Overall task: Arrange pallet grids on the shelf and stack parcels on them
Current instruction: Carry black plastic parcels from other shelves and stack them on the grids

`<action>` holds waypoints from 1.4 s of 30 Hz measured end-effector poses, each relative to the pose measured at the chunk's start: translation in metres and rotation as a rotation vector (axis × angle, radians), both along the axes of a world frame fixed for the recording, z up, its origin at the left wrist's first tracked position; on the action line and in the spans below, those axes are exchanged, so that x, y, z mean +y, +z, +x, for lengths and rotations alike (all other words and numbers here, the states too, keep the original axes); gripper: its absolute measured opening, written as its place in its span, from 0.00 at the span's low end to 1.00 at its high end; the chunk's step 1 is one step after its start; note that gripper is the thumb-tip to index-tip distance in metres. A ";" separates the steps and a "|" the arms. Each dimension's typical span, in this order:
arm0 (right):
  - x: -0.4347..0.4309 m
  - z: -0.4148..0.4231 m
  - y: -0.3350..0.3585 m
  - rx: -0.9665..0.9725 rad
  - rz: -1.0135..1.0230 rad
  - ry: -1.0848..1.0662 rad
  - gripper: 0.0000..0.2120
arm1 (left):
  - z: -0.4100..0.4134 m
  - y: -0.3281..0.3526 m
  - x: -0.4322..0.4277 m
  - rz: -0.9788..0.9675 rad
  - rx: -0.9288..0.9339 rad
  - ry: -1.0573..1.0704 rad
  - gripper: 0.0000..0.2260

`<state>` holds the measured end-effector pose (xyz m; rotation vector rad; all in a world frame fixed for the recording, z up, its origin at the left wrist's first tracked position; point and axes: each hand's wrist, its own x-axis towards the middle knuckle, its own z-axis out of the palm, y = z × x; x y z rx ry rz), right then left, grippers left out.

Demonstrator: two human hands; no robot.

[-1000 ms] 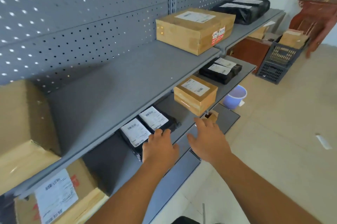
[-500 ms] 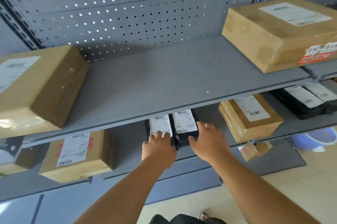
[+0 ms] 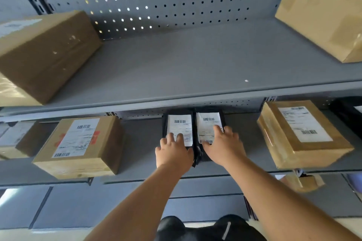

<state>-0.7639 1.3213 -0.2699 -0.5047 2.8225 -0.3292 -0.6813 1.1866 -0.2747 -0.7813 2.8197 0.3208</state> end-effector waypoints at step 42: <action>-0.012 0.025 0.061 -0.129 0.146 0.018 0.37 | 0.036 0.058 -0.013 0.157 -0.134 0.161 0.36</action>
